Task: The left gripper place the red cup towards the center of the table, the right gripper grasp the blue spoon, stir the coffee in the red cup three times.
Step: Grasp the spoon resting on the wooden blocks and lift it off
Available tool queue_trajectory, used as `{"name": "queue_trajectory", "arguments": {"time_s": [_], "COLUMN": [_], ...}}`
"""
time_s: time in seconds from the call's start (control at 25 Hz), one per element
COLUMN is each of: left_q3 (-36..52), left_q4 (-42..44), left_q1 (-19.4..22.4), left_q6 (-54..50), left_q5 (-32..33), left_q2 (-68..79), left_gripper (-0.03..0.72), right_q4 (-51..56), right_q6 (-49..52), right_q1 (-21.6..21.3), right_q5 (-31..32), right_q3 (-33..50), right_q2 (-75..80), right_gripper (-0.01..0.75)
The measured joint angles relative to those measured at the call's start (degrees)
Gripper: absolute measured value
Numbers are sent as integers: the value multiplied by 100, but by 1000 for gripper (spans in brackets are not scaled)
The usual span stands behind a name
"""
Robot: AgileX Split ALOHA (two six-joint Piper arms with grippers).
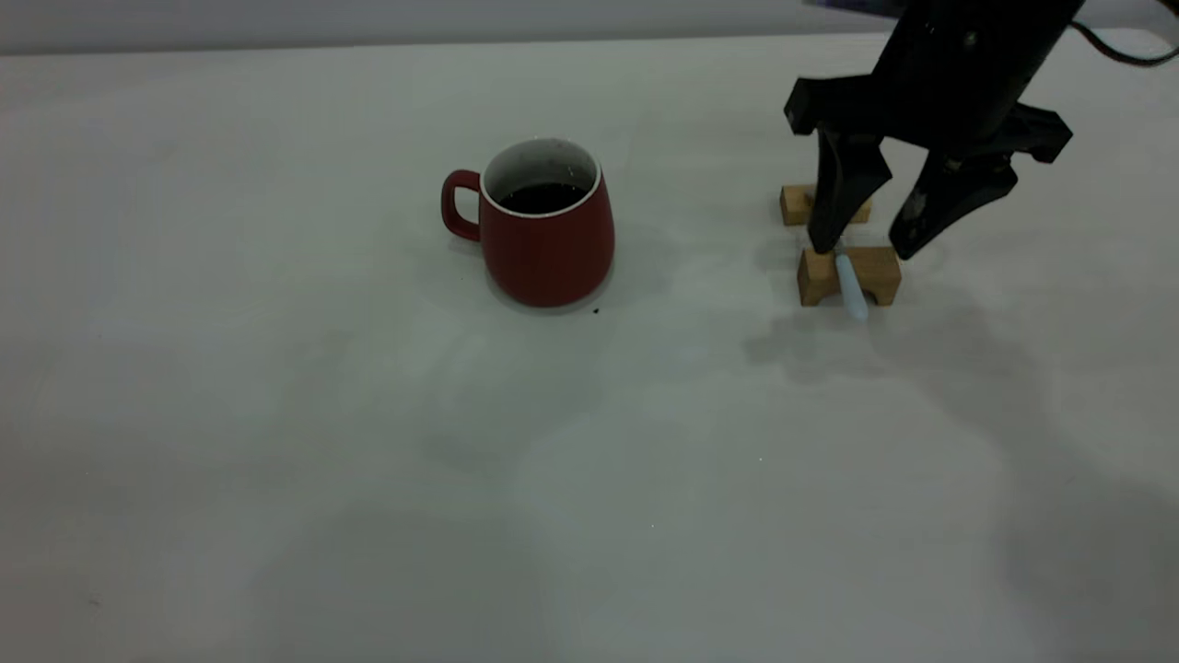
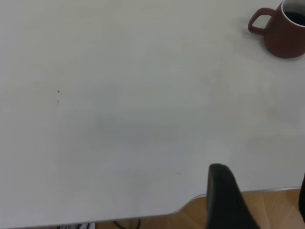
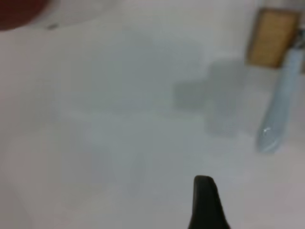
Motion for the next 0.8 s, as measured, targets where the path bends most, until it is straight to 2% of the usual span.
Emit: {"name": "queue_trajectory", "arguments": {"time_s": [0.36, 0.8], "left_q3": [0, 0], "left_q4": [0, 0], "left_q1": [0, 0], "left_q6": [0, 0], "left_q5": [0, 0], "left_q2": [0, 0], "left_gripper": [446, 446], "right_q4": [-499, -499], "right_q6": [410, 584], "right_q1": [141, 141], "right_q5": [280, -70], "right_q3": [-767, -848], "right_q2": [885, 1395], "right_gripper": [549, 549]}}
